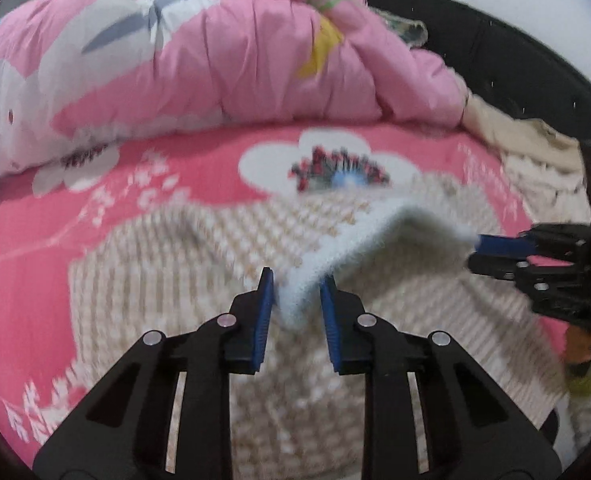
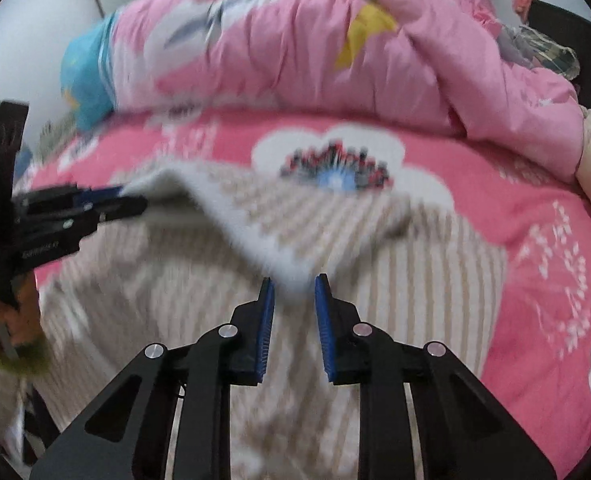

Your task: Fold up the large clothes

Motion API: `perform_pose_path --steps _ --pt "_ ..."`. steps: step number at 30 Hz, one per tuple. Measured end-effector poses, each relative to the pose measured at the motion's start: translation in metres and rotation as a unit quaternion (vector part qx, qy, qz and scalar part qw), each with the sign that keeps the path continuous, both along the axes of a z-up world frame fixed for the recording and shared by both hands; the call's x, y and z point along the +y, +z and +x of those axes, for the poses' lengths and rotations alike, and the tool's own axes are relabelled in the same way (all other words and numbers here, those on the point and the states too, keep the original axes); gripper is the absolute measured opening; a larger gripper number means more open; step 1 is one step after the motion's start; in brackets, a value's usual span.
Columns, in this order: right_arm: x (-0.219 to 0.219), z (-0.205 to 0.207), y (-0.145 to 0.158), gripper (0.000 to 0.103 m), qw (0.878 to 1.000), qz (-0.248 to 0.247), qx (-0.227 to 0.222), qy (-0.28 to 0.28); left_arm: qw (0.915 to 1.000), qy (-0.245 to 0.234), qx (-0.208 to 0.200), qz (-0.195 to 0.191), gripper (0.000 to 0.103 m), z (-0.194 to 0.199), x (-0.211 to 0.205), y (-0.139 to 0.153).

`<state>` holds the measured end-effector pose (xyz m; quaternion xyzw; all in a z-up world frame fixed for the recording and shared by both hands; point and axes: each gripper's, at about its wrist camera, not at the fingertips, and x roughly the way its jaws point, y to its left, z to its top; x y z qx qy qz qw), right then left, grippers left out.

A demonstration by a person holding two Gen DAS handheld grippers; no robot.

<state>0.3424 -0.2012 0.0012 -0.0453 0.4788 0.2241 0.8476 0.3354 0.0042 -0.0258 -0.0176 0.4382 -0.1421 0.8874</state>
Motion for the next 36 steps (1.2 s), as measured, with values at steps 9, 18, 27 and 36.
perform_pose_path --steps 9,18,27,36 --pt "0.019 0.031 0.057 0.036 0.995 0.090 -0.048 0.017 0.9994 0.014 0.019 -0.027 0.023 -0.011 0.014 -0.031" --pt "0.047 0.059 -0.033 0.036 0.996 0.079 0.045 0.005 0.9975 0.032 -0.020 -0.059 0.023 -0.038 0.044 -0.002" --pt "0.041 0.031 -0.045 0.036 0.997 0.071 0.032 0.018 0.9971 0.010 -0.016 -0.074 0.023 0.019 0.008 0.017" --pt "0.009 0.042 0.006 0.047 0.997 0.073 -0.013 -0.023 0.9995 0.012 -0.004 0.028 0.027 0.014 -0.014 -0.029"
